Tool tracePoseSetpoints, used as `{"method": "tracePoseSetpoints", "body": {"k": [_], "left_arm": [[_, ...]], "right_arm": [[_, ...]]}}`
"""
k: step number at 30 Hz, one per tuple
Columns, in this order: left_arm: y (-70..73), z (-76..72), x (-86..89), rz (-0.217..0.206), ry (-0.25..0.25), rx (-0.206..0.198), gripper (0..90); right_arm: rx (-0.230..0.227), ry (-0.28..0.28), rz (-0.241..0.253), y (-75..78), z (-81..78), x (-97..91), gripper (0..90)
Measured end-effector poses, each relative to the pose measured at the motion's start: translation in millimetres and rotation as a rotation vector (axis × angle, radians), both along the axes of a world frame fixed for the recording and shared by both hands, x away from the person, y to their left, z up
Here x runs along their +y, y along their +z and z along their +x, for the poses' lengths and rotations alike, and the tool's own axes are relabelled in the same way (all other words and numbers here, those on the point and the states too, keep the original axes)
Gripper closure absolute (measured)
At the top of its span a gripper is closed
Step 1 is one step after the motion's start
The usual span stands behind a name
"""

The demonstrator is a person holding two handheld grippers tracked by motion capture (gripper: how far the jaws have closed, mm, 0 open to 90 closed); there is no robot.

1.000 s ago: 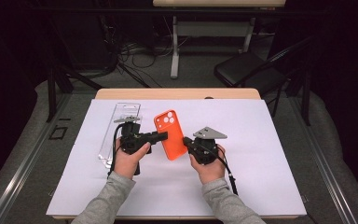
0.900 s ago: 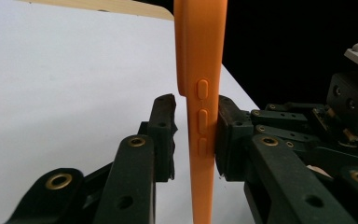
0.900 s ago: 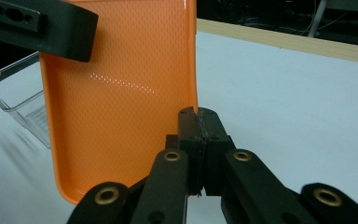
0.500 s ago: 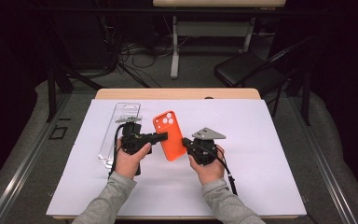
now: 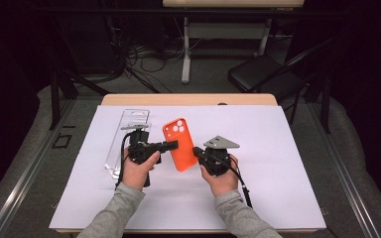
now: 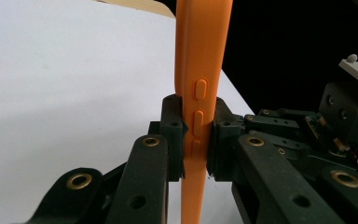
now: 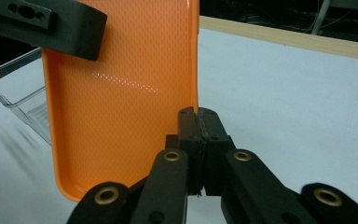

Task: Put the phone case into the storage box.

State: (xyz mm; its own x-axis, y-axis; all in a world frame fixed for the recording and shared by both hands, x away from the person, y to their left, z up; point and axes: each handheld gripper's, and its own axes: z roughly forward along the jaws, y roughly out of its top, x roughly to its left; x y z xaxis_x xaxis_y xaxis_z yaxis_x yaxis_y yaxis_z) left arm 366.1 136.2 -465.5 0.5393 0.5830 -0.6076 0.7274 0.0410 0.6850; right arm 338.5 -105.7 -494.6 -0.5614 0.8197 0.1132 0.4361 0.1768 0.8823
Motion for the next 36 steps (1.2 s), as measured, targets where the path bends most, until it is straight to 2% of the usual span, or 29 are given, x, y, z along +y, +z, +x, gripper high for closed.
{"method": "tracePoseSetpoints", "body": {"k": [10, 28, 36], "left_arm": [[-1.7, 1.0, 2.0, -0.023, 0.011, 0.025, 80.3], [-1.4, -0.8, 5.2, -0.016, 0.011, 0.009, 80.6], [-3.9, -0.7, 10.6, -0.03, 0.018, 0.008, 80.7]], "right_arm": [[0.003, 0.002, -0.001, -0.3, -0.3, 0.5, 89.3], [0.001, 0.015, 0.009, 0.7, -1.2, 1.8, 88.1], [-0.006, 0.017, 0.021, 1.6, -1.2, 3.2, 82.5]]}}
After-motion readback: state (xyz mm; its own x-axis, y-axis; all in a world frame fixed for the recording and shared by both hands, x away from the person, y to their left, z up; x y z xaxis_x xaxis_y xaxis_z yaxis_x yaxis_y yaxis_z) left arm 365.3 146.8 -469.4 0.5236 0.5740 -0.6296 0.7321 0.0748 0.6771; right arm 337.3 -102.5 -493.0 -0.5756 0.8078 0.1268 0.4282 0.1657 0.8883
